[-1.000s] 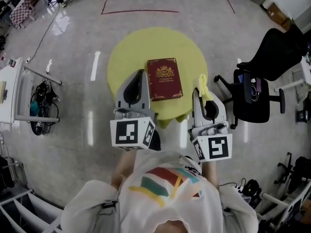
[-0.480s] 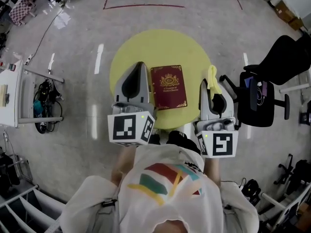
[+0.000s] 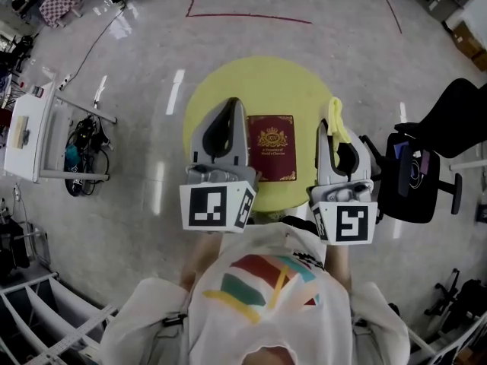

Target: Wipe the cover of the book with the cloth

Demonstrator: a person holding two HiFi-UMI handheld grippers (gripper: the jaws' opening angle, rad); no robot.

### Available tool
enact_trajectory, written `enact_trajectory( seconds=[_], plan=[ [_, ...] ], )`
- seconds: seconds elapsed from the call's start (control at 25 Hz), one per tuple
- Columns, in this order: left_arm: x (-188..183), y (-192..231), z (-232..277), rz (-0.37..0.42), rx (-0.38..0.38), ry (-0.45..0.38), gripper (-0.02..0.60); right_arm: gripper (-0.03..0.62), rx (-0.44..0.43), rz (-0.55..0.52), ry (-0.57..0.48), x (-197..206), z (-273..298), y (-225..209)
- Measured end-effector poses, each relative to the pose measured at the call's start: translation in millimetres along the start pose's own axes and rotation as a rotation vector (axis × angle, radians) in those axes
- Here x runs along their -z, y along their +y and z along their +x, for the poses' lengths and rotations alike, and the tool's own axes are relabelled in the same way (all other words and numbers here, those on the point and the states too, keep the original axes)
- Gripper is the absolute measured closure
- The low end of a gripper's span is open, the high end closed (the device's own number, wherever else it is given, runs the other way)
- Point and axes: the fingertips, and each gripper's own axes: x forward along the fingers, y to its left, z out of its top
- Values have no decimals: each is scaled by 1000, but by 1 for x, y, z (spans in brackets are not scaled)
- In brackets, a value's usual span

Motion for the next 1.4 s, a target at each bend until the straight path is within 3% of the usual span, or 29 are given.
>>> enact_trajectory(
  seconds=[0.28,0.32,0.4,0.64,0.76,0.92,1.04,1.2,1.4],
  plan=[
    [4,-5,4,46,17,23,562,565,-33,4,-19,0,8,-3],
    [7,-5,5,37,25,35,541,565,-40,5,-21,0,10,-3],
    [13,-5,10,11,48,67,433,565,-49,4,-23,-1,14,-3],
    [46,5,14,-76,28,143,403,565,-74,13,-19,3,14,-1],
    [84,8,15,-87,21,249,403,565,-79,17,-5,8,12,-2],
    [148,15,16,-184,17,428,403,565,-85,24,14,13,14,-3],
    [194,21,7,-202,-8,545,403,564,-88,26,23,16,14,-2],
    [240,21,-7,-282,-19,643,403,565,-97,38,33,18,12,1],
    [288,21,-25,-316,-42,787,403,565,-93,48,42,22,5,-2]
  ],
)
